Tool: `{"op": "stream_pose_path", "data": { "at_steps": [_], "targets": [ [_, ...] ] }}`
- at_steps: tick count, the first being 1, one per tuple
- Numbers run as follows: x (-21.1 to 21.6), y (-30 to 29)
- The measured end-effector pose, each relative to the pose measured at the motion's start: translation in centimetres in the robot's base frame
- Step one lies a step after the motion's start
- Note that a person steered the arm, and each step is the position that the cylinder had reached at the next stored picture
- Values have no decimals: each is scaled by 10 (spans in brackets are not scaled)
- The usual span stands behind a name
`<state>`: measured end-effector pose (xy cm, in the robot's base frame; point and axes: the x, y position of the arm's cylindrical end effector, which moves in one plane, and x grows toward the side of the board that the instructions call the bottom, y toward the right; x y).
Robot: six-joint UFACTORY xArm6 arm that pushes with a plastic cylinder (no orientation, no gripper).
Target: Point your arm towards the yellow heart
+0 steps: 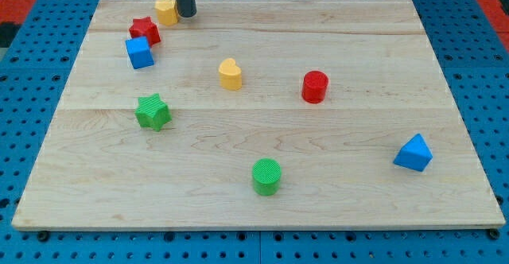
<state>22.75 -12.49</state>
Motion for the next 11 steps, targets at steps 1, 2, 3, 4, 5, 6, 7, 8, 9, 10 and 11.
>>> {"op": "stream_pose_path", "data": {
  "at_steps": [1,2,3,4,5,6,7,8,9,10,11],
  "targets": [
    [0,-8],
    [-3,-11],
    [-4,-11],
    [13,18],
    [40,90],
    [72,124],
    [120,125],
    [133,132],
    [152,117],
    [156,92],
    [154,105]
  ]
}}
